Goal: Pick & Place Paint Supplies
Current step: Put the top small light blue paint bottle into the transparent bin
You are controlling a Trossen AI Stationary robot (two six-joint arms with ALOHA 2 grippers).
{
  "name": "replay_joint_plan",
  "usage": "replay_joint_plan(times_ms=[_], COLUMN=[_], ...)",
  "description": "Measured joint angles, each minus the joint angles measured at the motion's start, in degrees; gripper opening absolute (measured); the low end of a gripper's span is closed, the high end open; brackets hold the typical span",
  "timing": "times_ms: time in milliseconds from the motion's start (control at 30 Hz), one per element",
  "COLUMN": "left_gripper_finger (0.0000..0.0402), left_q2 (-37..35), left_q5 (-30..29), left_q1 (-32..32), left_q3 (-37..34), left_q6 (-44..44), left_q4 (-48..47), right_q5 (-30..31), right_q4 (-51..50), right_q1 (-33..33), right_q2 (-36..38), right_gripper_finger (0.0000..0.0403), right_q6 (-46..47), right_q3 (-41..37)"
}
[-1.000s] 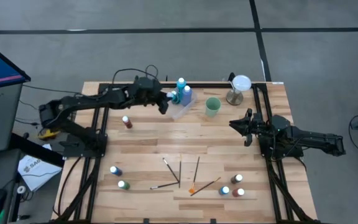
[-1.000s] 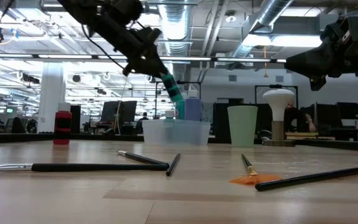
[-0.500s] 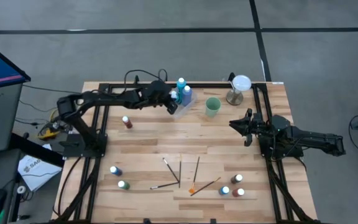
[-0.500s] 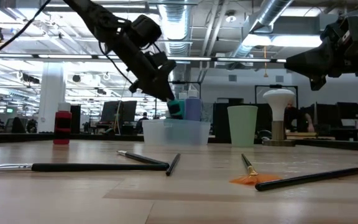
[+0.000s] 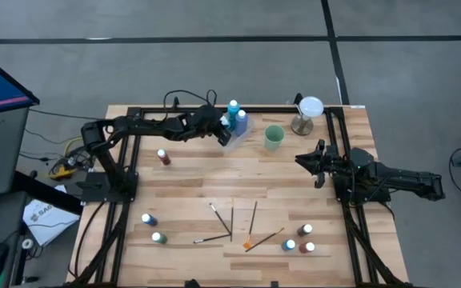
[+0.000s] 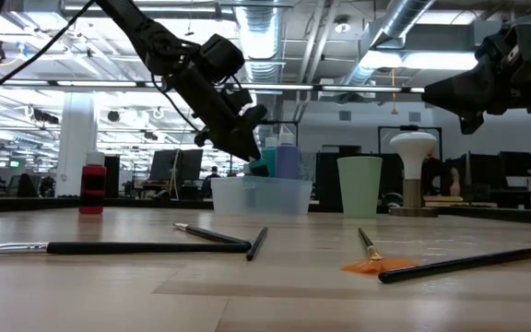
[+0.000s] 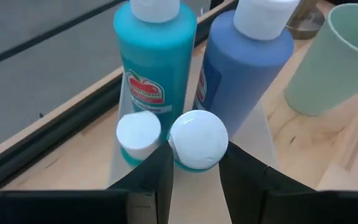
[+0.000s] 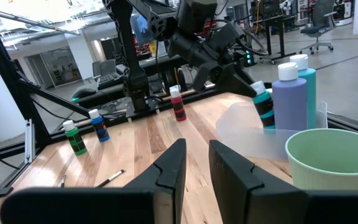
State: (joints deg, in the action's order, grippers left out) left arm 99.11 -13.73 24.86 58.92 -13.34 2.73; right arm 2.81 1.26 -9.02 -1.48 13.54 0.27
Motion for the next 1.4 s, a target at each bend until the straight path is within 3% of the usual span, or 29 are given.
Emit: replay_joint_plan(times_ms=[133,733,900,1133,1400], left_gripper_finger=[0.0105,0.0105,0.0105,0.0105,0.0105], left_q2=[0.0,0.0,-0.2,-0.6,-0.6], left_q5=[-2.6,-2.6,-2.5,1.1,2.2], left_q1=[0.0,0.3,0.0,-1.0,-0.4], left_q3=[0.0,0.0,0.0,3.8,5.6], left_q6=[0.0,1.5,6.2,11.4,11.6], left_q4=[0.4,0.8,1.0,-0.1,-5.8], right_q5=[0.0,0.0,0.0,0.0,0.0], right_q4=[0.0,0.0,0.0,0.0,0.0], right_q1=[0.0,0.0,0.0,0.0,0.0], right_q2=[0.0,0.0,0.0,0.0,0.0], right_gripper_finger=[0.0065,0.0066,0.0066,0.0066,0.0066], right_q6=[0.0,0.0,0.0,0.0,0.0], right_q3=[0.0,0.0,0.0,0.0,0.0])
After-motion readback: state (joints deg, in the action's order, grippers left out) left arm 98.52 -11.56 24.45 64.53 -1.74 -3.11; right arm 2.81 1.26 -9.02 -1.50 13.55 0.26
